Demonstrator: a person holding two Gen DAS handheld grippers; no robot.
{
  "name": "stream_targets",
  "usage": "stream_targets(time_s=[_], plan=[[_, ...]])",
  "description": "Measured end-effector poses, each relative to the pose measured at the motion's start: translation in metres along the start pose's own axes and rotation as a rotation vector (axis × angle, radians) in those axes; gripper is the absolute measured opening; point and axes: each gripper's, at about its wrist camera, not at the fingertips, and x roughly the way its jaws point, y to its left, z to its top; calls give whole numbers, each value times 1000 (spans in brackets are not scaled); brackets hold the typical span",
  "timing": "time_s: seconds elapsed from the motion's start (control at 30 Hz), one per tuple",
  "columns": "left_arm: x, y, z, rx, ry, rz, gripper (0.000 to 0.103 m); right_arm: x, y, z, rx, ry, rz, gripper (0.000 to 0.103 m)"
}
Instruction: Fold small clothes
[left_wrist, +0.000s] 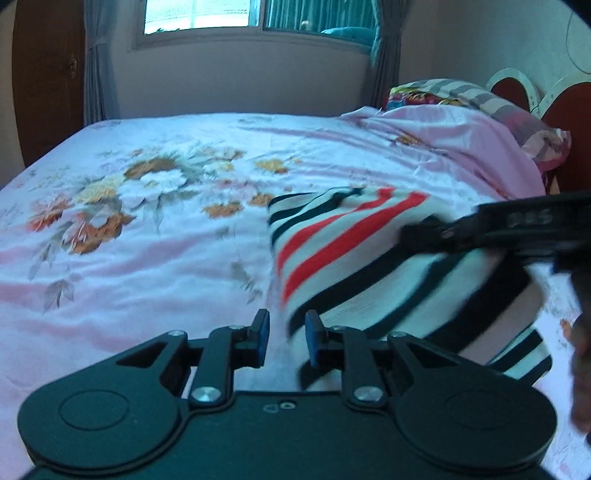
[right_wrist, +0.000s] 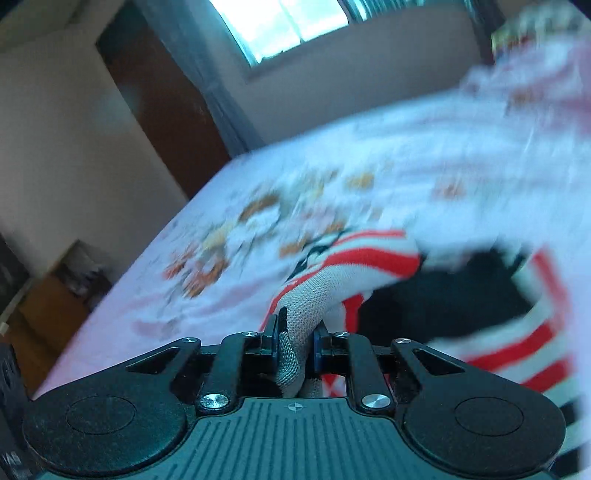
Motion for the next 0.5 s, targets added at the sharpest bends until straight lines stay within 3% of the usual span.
stream_targets(time_s=[0.17,0.23,0.33,0.4,0.43,0.5], plan=[[8,-29,8,31,-2,-51,19,-36,-43,11,-37,-9,-73,16],[15,-46,6,48,12,-75,25,-46,-60,6,-52,4,-119,16],[28,-69,-2,90,44,-102,25,-49,-80,-13,-110,38,-236,16],[39,-79,-11,88,93,-126,26,-36,-96,-35,-129,105,-332,16],[44,-83,-14,92,111,-125,26,-32,-105,-47,-96,141,-345,16],[43,-91,-20,144,96,-93,26,-33,-106,-61,-107,127,-352,16]])
